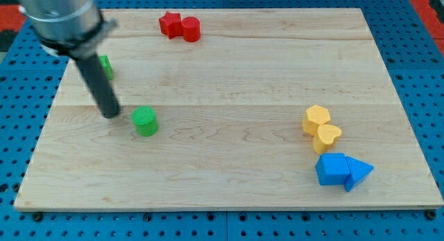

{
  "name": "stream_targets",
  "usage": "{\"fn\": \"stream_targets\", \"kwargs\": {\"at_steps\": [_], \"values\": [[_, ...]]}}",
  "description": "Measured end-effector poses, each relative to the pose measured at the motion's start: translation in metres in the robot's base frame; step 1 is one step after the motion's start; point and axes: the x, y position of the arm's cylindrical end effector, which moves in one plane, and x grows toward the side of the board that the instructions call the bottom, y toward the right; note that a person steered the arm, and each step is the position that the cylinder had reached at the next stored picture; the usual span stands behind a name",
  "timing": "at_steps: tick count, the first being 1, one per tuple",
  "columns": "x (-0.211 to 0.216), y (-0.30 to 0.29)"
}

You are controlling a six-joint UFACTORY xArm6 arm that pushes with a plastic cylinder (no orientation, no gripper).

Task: Move the green circle into the yellow heart

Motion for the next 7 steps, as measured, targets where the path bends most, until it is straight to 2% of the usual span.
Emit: {"fn": "stream_targets", "kwargs": {"at_steps": [1,2,3,4,5,7], "values": [[0.002,0.133],[-0.026,0.200],[-0.026,0.124],[0.000,0.054],[0.041,0.100],[0.057,0.236]]}}
